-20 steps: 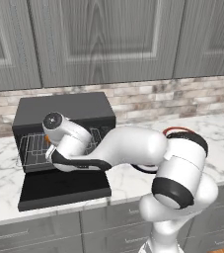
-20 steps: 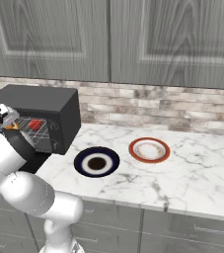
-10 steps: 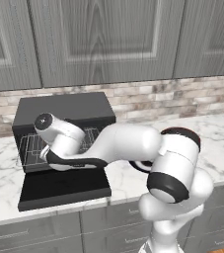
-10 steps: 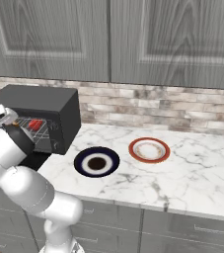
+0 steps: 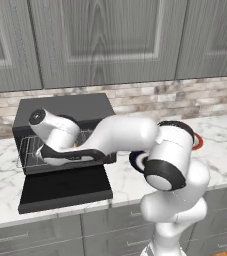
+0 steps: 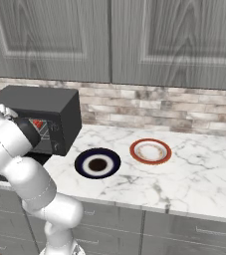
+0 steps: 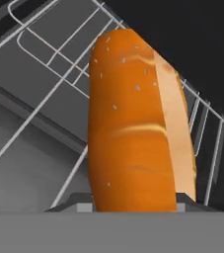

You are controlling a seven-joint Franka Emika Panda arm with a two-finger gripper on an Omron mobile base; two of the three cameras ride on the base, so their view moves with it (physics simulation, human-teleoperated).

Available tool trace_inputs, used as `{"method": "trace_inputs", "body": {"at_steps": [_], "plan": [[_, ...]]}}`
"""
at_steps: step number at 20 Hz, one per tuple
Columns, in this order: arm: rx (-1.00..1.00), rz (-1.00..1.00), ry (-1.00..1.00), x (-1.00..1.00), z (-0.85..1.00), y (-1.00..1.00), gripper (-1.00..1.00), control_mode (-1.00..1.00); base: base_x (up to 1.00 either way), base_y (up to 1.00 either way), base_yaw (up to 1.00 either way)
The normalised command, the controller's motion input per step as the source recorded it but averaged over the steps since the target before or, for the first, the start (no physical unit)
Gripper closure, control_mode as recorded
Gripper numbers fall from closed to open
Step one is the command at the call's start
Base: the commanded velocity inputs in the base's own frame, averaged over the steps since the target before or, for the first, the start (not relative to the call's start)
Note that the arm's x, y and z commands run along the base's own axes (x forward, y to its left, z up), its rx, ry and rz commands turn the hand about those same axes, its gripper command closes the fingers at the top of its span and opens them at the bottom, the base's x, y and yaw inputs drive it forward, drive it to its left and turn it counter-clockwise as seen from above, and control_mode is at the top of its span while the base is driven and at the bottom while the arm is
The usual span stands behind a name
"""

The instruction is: Open the toaster oven door. Place the hotdog bun on the top rack in the toaster oven and place the steak on the bottom rack.

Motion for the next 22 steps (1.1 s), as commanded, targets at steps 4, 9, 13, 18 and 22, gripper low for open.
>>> {"method": "trace_inputs", "body": {"at_steps": [4,9,13,18,22], "plan": [[0.0,-0.09,0.0,-0.04,-0.03,0.02,-1.0,-1.0,0.0,0.0,0.0],[0.0,-0.1,0.0,-0.05,0.0,0.0,-1.0,-1.0,0.0,0.0,0.0],[0.0,-0.11,-0.04,-0.09,0.13,0.0,-1.0,-1.0,0.0,0.0,0.0],[0.0,-0.15,-0.01,-0.09,0.25,0.01,-1.0,-1.0,0.0,0.0,0.0],[0.0,-0.14,0.0,-0.06,0.05,0.0,-1.0,-1.0,0.0,0.0,0.0]]}}
